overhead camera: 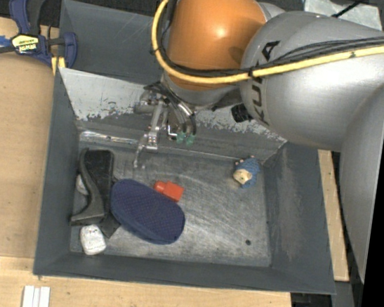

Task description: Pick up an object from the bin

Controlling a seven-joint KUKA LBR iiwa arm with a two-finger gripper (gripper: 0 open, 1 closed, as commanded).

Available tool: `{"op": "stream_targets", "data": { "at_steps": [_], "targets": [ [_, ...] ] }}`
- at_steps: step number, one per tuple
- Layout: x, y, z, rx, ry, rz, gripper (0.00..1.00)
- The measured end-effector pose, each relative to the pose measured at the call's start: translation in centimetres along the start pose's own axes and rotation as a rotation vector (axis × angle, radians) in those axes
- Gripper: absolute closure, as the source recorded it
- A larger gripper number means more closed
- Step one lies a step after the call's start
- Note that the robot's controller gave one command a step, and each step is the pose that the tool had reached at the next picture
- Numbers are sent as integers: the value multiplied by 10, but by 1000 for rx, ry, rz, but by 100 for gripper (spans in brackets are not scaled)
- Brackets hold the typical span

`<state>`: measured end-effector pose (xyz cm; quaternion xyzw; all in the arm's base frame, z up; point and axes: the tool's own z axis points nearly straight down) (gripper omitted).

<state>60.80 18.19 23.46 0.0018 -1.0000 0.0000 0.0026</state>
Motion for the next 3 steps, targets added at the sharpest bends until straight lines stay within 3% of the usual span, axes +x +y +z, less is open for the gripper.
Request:
{"op": "stream_targets", "data": {
  "at_steps": [1,2,3],
  "targets": [
    [32,12,146,-1,-12,37,0],
    [61,6,153,-6,-47,180,0],
    [67,11,155,-6,-24,176,100]
  ]
}}
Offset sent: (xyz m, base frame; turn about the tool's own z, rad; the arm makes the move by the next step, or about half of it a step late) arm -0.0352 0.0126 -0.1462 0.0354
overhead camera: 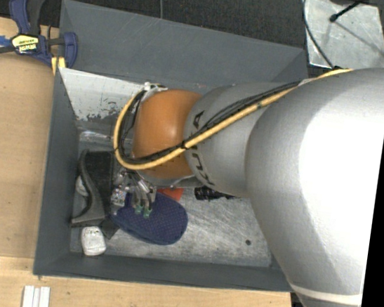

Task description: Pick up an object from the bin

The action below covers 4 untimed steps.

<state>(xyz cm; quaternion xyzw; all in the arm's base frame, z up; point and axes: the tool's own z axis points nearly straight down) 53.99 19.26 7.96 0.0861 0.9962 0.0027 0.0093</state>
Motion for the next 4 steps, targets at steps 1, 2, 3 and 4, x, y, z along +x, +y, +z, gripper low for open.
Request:
{"op": "stream_targets", "data": {
  "at_steps": [1,2,3,4],
  "targets": [
    [1,11,-135,2,9,-28,100],
    [23,21,-58,1,-1,94,100],
    [28,21,-51,6,13,92,0],
    [-8,9,-32,-1,7,33,0]
  ]
}}
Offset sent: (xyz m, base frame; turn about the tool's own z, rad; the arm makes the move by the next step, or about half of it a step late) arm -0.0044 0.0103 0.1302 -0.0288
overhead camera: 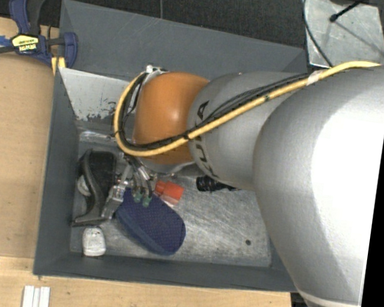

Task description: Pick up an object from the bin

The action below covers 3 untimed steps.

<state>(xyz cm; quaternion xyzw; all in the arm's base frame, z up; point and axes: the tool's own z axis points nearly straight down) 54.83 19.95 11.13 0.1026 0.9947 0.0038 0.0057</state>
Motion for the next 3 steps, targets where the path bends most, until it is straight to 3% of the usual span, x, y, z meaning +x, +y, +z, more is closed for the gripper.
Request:
{"op": "stream_targets", "data": {
  "at_steps": [1,2,3],
  "targets": [
    [17,-66,16,10,12,-254,0],
    [15,-88,37,1,5,-340,0],
    [12,-87,35,1,-3,-337,100]
  ]
}}
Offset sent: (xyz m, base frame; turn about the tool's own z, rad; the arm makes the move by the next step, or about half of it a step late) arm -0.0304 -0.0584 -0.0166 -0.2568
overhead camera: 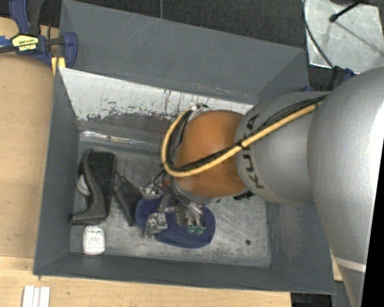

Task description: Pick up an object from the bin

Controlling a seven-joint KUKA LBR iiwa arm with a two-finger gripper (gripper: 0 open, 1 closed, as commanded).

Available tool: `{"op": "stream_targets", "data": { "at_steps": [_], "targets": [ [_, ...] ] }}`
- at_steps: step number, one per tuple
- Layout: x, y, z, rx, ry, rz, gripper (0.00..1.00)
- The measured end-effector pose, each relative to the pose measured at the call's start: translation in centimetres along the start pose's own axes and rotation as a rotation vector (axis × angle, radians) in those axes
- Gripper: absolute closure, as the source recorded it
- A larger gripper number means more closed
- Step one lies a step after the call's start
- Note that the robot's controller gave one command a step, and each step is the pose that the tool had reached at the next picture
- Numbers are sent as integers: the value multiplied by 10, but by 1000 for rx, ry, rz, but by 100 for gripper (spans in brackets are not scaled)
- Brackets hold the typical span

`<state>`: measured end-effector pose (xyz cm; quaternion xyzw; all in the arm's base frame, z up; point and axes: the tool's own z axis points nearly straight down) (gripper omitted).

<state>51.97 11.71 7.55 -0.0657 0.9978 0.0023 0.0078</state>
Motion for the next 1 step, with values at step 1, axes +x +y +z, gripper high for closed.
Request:
{"op": "stream_targets", "data": {
  "at_steps": [1],
  "targets": [
    [16,-18,-133,4,6,-23,100]
  ]
}}
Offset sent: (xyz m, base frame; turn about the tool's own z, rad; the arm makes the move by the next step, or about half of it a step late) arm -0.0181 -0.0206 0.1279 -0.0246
